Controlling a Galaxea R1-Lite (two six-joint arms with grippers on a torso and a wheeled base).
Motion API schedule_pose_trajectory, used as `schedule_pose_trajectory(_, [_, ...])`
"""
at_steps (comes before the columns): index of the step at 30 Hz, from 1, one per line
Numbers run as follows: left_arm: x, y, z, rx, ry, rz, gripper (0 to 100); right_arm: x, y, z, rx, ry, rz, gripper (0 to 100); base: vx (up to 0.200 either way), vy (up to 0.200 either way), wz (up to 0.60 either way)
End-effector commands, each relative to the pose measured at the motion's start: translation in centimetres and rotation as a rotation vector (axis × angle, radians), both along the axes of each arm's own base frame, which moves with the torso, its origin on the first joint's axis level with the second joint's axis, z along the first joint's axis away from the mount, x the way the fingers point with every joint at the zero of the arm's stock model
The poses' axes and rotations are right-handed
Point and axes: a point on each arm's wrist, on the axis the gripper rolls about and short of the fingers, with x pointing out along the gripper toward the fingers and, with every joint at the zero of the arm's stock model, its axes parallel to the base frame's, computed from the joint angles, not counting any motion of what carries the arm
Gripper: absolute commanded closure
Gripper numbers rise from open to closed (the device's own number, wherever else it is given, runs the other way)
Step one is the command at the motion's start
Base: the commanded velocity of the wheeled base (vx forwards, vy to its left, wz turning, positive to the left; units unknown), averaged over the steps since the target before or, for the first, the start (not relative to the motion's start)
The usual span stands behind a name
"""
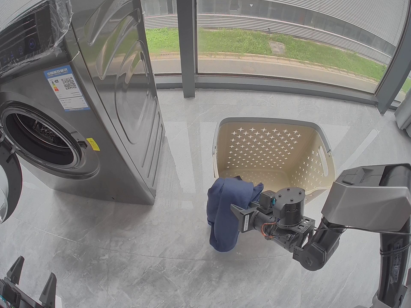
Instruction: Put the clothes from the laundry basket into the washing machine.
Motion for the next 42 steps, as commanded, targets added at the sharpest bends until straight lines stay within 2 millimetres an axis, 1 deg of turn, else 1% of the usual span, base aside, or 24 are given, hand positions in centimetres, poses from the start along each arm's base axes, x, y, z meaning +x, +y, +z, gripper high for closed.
schedule_pose_trajectory(1, [0.0,0.0,-0.5,0.0,0.001,0.0,0,-0.2,0.1,-0.4,-0.005,0.011,0.004,100,0.0,0.0,0.0])
schedule_pose_trajectory(4, [0.0,0.0,-0.5,0.0,0.001,0.0,0,-0.6,0.1,0.1,0.001,0.005,0.01,100,0.0,0.0,0.0])
schedule_pose_trajectory(7, [0.0,0.0,-0.5,-0.001,0.001,0.0,0,-1.3,0.1,1.2,0.018,-0.015,0.02,100,0.0,0.0,0.0])
schedule_pose_trajectory(10, [0.0,0.0,-0.5,-0.001,0.001,0.0,0,-2.3,-0.4,2.7,0.033,-0.031,0.026,100,0.0,0.0,0.0])
schedule_pose_trajectory(16, [0.0,0.0,-0.5,-0.001,0.001,0.0,0,-5.0,-2.4,8.2,0.121,-0.128,0.027,100,0.0,0.0,0.0])
schedule_pose_trajectory(17, [0.0,0.0,-0.5,-0.001,0.001,0.0,0,-5.2,-2.5,8.5,0.127,-0.135,0.029,100,0.0,0.0,0.0])
schedule_pose_trajectory(18, [0.0,0.0,-0.5,-0.001,0.001,0.0,0,-6.1,-3.3,10.3,0.157,-0.176,0.029,100,0.0,0.0,0.0])
schedule_pose_trajectory(19, [0.0,0.0,-0.5,-0.001,0.001,0.0,0,-6.3,-3.4,10.7,0.164,-0.184,0.031,100,0.0,0.0,0.0])
schedule_pose_trajectory(20, [0.0,0.0,-0.5,-0.001,0.001,0.0,0,-6.9,-3.8,11.6,0.182,-0.208,0.033,100,0.0,0.0,0.0])
schedule_pose_trajectory(21, [0.0,0.0,-0.5,-0.001,0.001,0.0,0,-6.9,-3.9,11.8,0.186,-0.213,0.033,100,0.0,0.0,0.0])
schedule_pose_trajectory(22, [0.0,0.0,-0.5,-0.003,0.002,0.0,0,-7.4,-4.2,12.6,0.201,-0.232,0.039,100,0.0,0.0,0.0])
schedule_pose_trajectory(23, [0.0,0.0,-0.5,-0.003,0.002,0.0,0,-7.4,-4.2,12.6,0.201,-0.232,0.039,100,0.0,0.0,0.0])
schedule_pose_trajectory(24, [0.0,0.0,-0.5,-0.006,0.002,0.0,0,-8.3,-4.8,14.1,0.232,-0.274,0.053,100,0.0,0.0,0.0])
schedule_pose_trajectory(26, [0.0,0.0,-0.5,-0.009,0.002,0.0,0,-9.1,-5.1,15.3,0.26,-0.31,0.066,100,0.0,0.0,0.0])
schedule_pose_trajectory(27, [0.0,0.0,-0.5,-0.009,0.002,0.0,0,-9.1,-5.1,15.3,0.26,-0.31,0.066,100,0.0,0.0,0.0])
schedule_pose_trajectory(28, [0.0,0.0,-0.5,-0.008,0.002,0.002,0,-9.7,-5.4,16.6,0.281,-0.347,0.074,100,0.0,0.0,0.0])
schedule_pose_trajectory(29, [0.0,0.0,-0.5,-0.008,0.002,0.002,0,-9.7,-5.4,16.7,0.283,-0.35,0.074,100,0.0,0.0,0.0])
schedule_pose_trajectory(30, [0.0,0.0,-0.5,-0.006,0.002,0.0,0,-10.3,-5.8,18.0,0.301,-0.396,0.076,100,0.0,0.0,0.0])
schedule_pose_trajectory(31, [0.0,0.0,-0.5,-0.004,0.002,0.0,0,-10.3,-5.9,18.2,0.302,-0.401,0.078,100,0.0,0.0,0.0])
schedule_pose_trajectory(33, [0.0,0.0,-0.5,0.002,0.001,0.0,0,-11.4,-6.5,19.6,0.316,-0.462,0.091,100,0.0,0.0,0.0])
schedule_pose_trajectory(38, [0.0,0.0,-0.5,0.002,0.001,0.0,0,-12.2,-7.1,20.4,0.304,-0.507,0.086,100,0.0,0.0,0.0])
schedule_pose_trajectory(42, [0.0,0.0,-0.5,-0.004,0.002,0.0,0,-12.1,-7.3,20.3,0.293,-0.508,0.071,100,-0.2,0.0,0.0])
